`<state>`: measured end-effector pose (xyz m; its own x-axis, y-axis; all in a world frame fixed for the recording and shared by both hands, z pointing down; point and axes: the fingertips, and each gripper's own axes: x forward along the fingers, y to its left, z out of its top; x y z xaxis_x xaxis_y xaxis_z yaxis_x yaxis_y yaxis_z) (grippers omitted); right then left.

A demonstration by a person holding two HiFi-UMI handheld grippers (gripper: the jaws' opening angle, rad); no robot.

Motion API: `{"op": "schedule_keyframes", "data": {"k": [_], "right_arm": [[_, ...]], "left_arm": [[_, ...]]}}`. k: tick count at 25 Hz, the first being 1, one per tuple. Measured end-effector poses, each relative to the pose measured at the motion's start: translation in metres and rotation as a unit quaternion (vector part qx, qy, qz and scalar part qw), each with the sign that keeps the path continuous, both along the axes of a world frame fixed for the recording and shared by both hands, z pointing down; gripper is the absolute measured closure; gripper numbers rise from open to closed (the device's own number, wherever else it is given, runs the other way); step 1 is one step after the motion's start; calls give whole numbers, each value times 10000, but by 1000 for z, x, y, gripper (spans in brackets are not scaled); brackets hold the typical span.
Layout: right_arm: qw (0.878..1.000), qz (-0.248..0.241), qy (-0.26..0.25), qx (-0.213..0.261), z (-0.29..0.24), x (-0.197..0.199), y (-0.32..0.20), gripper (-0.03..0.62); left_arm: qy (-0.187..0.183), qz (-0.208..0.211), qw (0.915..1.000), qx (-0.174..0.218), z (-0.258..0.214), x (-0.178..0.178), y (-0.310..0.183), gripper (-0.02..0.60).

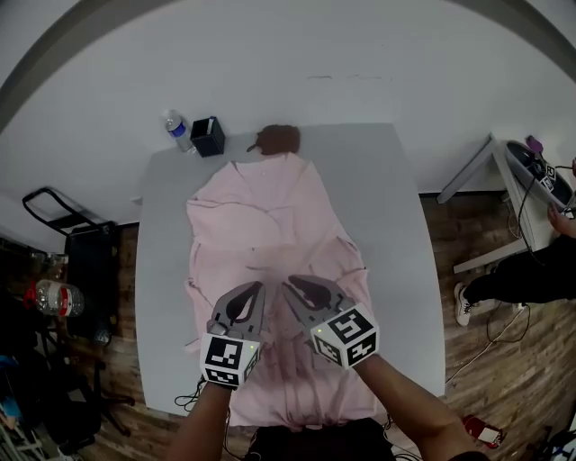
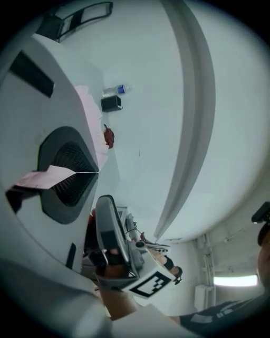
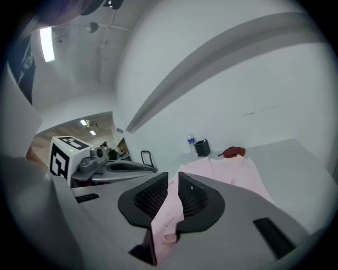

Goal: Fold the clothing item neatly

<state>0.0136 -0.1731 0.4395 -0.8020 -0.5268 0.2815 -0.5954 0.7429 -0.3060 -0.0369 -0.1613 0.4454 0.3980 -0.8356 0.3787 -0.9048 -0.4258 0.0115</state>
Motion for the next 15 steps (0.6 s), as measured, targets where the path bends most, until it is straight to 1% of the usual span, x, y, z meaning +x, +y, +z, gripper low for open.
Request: {"op": "schedule_keyframes", "data": {"k": [3, 6, 10, 13, 15], "right_arm": [[9996, -284, -48, 17, -5, -5, 13, 528], [9987, -480, -33, 161, -16, -8, 38, 528], [9984, -443, 172, 291, -22, -4, 75, 528], [9985, -208, 317, 398, -28, 2, 96, 528], [9983, -9, 351, 458, -35, 5, 111, 528]], "left_arm": [[114, -395, 9991, -117, 0, -5, 34, 575], [194, -557, 9978, -288, 3, -7, 69, 575], [285, -459, 9983, -220, -7, 4, 100, 575], [497, -373, 9981, 17, -28, 8, 114, 575], [616, -218, 9977, 175, -42, 12, 128, 575]]}}
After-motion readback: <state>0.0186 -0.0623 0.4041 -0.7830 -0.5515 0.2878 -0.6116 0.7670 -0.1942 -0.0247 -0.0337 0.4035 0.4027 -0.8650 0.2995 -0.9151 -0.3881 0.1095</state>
